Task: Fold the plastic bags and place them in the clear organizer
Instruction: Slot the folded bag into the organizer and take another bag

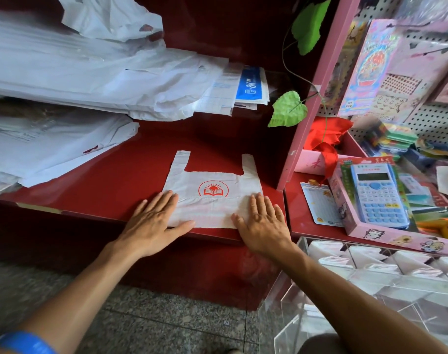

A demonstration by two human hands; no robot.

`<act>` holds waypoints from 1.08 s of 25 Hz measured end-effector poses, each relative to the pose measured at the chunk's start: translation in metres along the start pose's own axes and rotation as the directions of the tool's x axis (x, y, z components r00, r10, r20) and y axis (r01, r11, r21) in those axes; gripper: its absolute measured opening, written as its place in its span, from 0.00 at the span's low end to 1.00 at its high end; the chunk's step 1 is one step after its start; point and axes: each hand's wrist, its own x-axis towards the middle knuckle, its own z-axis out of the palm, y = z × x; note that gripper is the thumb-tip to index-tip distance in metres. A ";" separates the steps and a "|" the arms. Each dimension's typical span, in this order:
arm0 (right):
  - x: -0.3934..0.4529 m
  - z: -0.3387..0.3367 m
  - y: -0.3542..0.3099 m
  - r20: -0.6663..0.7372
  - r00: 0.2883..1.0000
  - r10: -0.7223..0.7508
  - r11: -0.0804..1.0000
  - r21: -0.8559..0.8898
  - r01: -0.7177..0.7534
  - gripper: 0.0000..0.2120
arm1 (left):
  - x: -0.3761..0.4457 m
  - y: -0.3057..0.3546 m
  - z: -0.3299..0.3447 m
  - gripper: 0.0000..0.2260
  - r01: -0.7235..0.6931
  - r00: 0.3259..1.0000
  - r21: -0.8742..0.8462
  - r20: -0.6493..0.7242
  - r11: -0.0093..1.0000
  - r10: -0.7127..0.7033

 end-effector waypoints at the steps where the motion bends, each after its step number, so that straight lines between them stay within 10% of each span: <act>1: -0.001 0.000 0.004 0.002 1.000 -0.005 1.000 0.001 0.005 0.37 | -0.001 -0.004 0.000 0.58 -0.023 1.000 -0.006 0.016 1.000 0.023; 7: -0.013 -0.007 0.028 0.047 0.990 -0.134 0.991 -0.008 0.135 0.57 | -0.014 -0.043 0.000 0.38 -0.209 0.975 -0.089 -0.090 0.974 0.202; 13: -0.019 -0.007 0.042 -0.027 0.960 -0.278 0.955 -0.121 0.273 0.62 | -0.021 -0.050 0.009 0.40 -0.188 0.952 -0.228 -0.282 0.955 0.121; 22: -0.015 -0.005 0.055 -0.378 0.827 -0.416 0.909 -0.134 0.395 0.35 | -0.021 -0.057 -0.006 0.31 -0.196 0.950 -0.400 -0.302 0.895 0.073; 27: 0.000 -0.003 0.060 -0.438 0.859 -0.264 0.908 0.188 0.374 0.18 | -0.022 -0.055 -0.013 0.22 -0.095 0.970 -0.612 -0.235 0.785 -0.066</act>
